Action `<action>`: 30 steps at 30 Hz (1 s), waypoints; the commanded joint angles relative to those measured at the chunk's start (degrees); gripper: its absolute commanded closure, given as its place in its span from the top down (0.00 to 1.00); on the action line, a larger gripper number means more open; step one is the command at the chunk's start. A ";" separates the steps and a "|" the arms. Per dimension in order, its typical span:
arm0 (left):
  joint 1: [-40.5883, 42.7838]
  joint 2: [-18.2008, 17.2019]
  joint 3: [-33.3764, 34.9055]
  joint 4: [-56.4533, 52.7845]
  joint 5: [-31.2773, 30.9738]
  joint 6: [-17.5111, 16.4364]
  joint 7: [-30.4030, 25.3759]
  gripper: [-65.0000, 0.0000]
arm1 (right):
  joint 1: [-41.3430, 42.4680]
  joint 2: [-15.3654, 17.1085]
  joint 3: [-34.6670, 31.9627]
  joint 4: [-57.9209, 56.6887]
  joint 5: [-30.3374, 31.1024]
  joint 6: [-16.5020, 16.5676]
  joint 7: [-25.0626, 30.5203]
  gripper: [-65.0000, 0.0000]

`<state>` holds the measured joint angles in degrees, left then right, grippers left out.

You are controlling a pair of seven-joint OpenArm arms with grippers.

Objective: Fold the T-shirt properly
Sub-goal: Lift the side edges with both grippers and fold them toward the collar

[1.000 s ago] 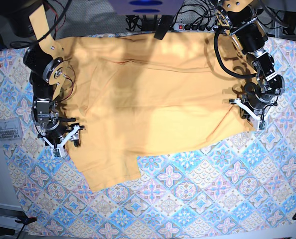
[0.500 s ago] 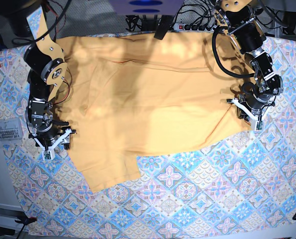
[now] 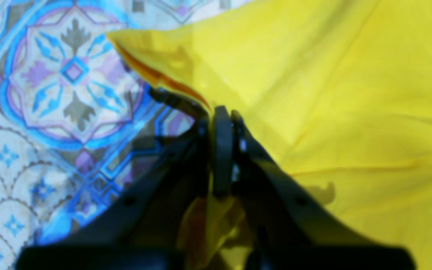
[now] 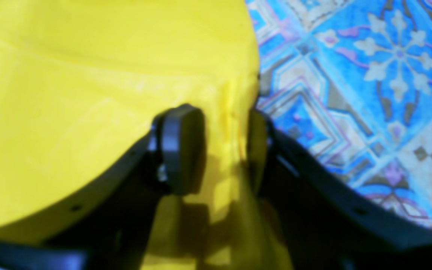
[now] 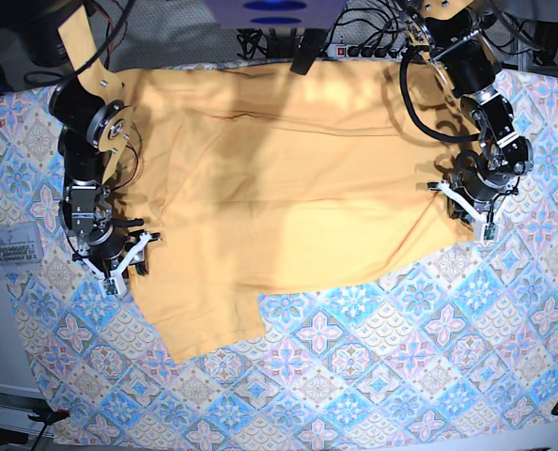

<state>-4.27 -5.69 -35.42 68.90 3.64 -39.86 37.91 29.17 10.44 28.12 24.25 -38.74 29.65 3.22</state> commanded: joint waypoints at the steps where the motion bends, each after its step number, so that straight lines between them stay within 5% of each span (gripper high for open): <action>1: -0.87 -0.68 -0.05 1.12 -0.69 -0.14 -1.12 0.00 | 1.03 0.51 -0.21 0.67 -0.34 0.29 -0.10 0.30; 5: -0.96 -0.68 -0.05 1.12 -0.69 -0.14 -1.12 0.00 | 1.12 0.51 0.06 0.94 -0.16 3.98 -2.92 0.18; 15: -1.05 0.02 0.03 1.12 -0.61 -0.14 -1.47 0.00 | -0.55 0.42 0.14 7.44 -0.16 3.98 -3.09 0.00; 21: -1.05 0.11 0.03 1.12 -0.61 -0.14 -1.47 0.00 | -2.66 0.33 0.14 12.37 -0.07 3.98 -3.18 0.00; 30: -1.05 -0.06 0.03 1.21 -0.69 -0.14 -1.65 0.00 | -13.12 -4.41 0.23 32.94 -0.07 3.98 -3.27 0.00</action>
<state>-4.43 -4.86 -35.38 68.90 3.81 -39.90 37.45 14.61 5.13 28.25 56.12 -39.66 34.22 -1.52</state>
